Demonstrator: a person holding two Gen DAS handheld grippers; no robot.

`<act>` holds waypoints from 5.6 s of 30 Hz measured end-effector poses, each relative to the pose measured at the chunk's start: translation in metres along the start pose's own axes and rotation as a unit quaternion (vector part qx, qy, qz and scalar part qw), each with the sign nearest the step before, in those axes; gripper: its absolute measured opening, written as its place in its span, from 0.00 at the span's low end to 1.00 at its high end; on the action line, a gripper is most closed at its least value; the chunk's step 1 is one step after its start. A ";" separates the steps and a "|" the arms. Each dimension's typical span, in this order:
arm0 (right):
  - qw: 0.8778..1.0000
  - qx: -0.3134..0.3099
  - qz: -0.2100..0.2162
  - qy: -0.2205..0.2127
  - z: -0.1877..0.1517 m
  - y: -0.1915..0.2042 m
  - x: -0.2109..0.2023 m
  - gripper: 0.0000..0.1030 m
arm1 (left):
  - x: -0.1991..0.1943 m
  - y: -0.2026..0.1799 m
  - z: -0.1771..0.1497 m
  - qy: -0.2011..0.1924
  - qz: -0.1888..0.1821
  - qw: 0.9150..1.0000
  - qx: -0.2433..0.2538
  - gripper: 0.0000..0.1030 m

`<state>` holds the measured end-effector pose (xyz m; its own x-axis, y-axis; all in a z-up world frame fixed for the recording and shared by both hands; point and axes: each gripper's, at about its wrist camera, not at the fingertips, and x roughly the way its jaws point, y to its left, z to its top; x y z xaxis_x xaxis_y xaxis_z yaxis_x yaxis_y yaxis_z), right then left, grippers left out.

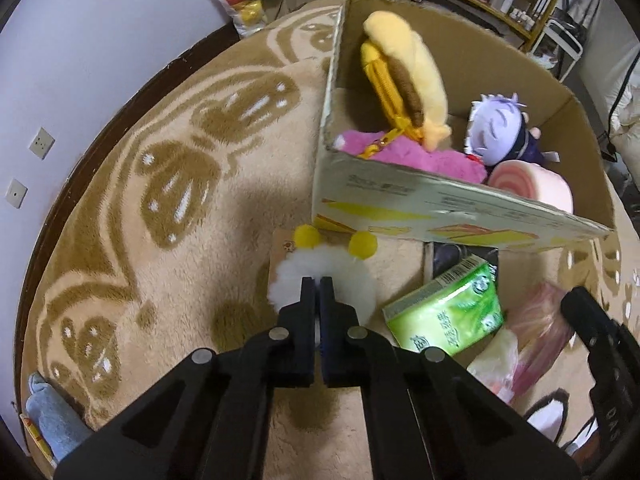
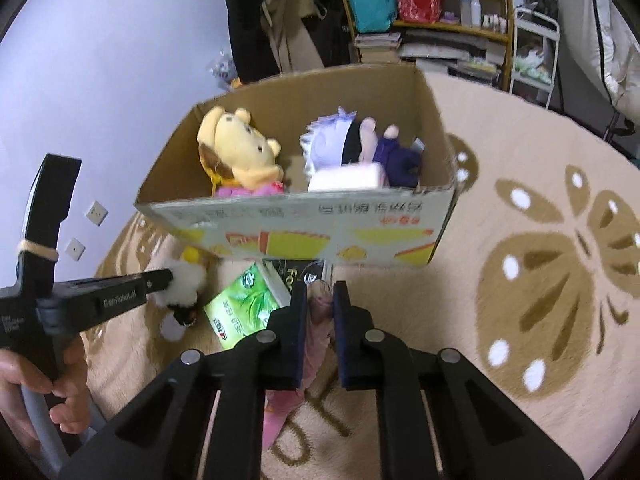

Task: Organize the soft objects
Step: 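Close the left tool on the pom-pom while the right tool grips the pink item, then lift and carry both held items over the box, then open both tools to drop the items into the box, then lower the left tool to the green tissue pack while the right tool descends to the black tissue pack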

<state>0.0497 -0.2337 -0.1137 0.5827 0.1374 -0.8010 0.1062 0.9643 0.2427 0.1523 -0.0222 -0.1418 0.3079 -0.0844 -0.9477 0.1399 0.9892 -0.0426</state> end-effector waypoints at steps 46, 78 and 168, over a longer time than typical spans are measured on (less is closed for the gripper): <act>0.983 -0.040 0.037 -0.173 0.124 0.009 -0.101 0.10 | -0.158 -0.048 0.058 -0.239 -0.003 0.966 0.099 0.00; 0.997 -0.039 0.004 -0.065 0.127 -0.024 -0.046 0.99 | -0.112 -0.030 0.036 -0.150 0.053 0.984 0.074 0.88; 0.988 0.050 0.100 0.105 0.037 -0.079 0.085 1.00 | 0.029 -0.103 -0.019 0.025 0.026 0.986 0.161 0.99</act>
<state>0.1210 -0.3062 -0.1806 0.4216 0.3774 -0.8245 0.0909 0.8871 0.4525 0.1290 -0.1246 -0.1704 0.2761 -0.0209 -0.9609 0.4194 0.9022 0.1009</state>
